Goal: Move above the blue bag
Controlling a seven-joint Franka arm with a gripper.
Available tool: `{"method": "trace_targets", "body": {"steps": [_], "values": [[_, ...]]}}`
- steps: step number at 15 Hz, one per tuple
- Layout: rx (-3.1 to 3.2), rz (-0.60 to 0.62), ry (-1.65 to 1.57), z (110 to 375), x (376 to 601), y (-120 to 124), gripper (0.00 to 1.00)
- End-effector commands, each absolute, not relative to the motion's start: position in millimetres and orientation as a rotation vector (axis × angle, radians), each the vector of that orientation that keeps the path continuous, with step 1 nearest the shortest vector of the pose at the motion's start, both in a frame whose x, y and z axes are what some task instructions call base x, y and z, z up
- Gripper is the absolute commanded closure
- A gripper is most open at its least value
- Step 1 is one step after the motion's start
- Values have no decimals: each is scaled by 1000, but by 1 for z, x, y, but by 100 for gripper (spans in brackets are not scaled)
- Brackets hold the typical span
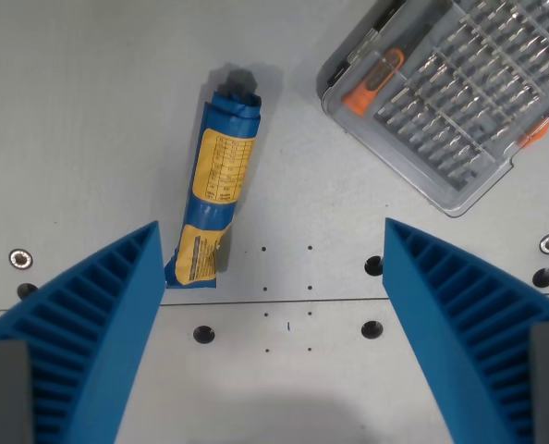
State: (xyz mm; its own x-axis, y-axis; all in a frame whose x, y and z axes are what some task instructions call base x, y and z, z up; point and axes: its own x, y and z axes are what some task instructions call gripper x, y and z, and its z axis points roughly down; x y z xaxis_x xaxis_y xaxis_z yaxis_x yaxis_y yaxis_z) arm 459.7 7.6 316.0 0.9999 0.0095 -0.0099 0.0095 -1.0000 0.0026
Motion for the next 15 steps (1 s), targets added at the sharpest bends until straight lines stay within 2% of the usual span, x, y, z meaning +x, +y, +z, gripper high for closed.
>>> {"method": "trace_targets", "body": {"steps": [1,9,15], "values": [[3139,-6,15,319,460,8,0],[3140,-4,-19,316,459,8,0],[3135,32,-107,305,456,12,0]]}}
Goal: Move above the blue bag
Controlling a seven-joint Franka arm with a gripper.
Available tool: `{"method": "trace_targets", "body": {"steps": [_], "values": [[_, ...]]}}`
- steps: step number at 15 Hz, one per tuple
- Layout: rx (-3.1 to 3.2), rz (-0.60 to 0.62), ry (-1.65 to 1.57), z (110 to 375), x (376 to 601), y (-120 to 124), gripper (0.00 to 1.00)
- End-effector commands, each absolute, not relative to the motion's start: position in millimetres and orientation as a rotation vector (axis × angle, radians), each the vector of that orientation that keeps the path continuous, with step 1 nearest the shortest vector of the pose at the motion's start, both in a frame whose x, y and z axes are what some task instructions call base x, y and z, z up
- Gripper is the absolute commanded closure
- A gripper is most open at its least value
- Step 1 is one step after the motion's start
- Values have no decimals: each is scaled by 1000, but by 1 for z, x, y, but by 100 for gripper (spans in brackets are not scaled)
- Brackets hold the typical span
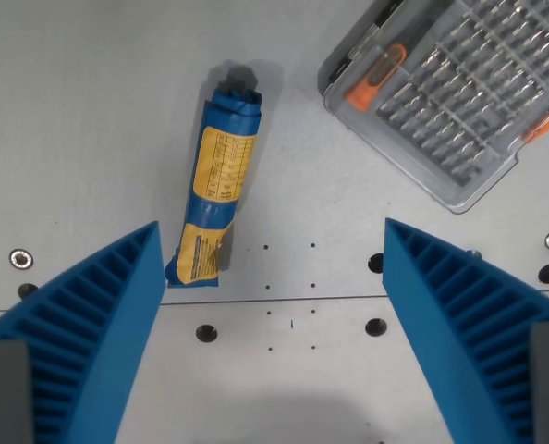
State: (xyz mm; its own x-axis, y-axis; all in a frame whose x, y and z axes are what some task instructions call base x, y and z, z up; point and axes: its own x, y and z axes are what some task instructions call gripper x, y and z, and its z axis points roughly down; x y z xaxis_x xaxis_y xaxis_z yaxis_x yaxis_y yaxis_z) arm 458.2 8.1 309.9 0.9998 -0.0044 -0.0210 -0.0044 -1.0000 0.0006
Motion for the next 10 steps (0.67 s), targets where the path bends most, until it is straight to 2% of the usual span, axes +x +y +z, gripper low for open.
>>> {"method": "trace_targets", "body": {"steps": [1,10], "values": [[3134,42,-126,302,455,13,0],[3132,87,-303,265,444,24,0]]}}
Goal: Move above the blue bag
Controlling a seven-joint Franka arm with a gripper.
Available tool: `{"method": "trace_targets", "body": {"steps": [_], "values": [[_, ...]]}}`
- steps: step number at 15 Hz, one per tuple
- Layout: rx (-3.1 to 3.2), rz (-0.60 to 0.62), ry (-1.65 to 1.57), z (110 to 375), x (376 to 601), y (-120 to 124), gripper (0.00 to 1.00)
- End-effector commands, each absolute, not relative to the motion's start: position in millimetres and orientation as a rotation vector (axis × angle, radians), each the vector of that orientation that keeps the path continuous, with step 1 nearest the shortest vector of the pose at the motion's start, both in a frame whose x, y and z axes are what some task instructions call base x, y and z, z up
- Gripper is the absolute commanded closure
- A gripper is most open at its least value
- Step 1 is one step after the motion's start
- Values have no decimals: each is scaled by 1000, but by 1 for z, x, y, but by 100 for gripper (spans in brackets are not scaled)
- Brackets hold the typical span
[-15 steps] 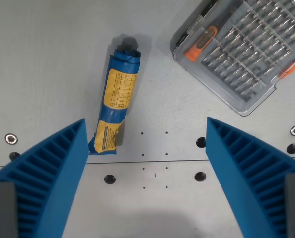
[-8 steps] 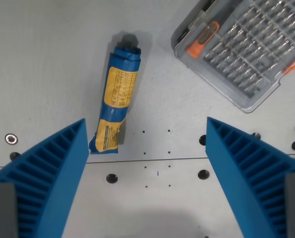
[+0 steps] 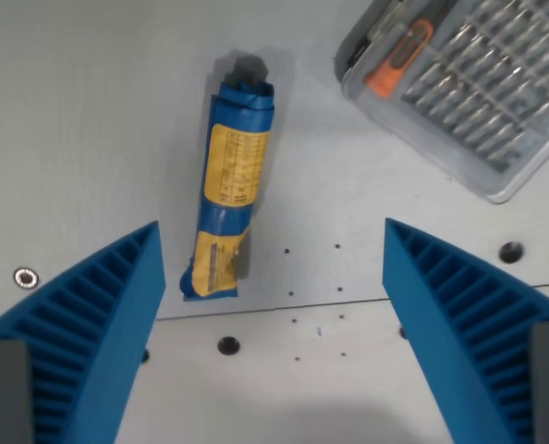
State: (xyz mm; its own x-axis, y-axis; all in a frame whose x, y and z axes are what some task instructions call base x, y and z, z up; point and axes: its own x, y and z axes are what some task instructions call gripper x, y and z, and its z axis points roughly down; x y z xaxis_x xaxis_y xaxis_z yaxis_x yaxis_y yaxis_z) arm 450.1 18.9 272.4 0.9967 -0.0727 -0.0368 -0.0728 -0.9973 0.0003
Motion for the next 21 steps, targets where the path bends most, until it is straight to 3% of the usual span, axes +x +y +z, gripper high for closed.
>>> {"method": "trace_targets", "body": {"steps": [1,21], "values": [[-3115,-82,320,260,443,26,0],[-3049,-64,596,163,413,52,0]]}}
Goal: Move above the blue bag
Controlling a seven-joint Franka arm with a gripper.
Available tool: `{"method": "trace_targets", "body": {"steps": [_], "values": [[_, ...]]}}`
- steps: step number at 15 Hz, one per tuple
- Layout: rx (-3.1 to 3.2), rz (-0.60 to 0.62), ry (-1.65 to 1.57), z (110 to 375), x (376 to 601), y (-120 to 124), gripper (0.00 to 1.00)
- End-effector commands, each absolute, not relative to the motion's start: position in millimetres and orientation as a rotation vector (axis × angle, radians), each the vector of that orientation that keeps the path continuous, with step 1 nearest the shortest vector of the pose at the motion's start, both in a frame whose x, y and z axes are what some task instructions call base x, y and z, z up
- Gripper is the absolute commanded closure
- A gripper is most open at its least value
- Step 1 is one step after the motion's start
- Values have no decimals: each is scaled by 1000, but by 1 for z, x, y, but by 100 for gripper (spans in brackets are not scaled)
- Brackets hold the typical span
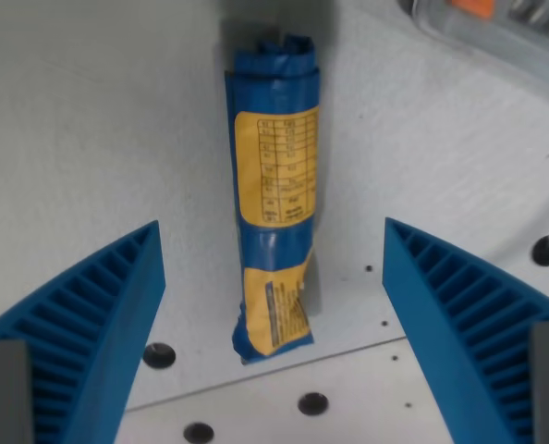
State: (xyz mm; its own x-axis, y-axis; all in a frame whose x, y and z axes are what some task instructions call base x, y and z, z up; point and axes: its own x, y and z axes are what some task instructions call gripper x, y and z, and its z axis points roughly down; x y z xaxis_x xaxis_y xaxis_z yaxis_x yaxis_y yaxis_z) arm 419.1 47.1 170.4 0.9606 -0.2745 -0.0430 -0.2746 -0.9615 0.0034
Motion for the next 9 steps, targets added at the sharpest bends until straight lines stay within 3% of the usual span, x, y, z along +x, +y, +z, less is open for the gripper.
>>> {"method": "trace_targets", "body": {"steps": [1,9], "values": [[-3048,-63,597,160,412,53,0],[-3044,-68,586,142,404,57,0]]}}
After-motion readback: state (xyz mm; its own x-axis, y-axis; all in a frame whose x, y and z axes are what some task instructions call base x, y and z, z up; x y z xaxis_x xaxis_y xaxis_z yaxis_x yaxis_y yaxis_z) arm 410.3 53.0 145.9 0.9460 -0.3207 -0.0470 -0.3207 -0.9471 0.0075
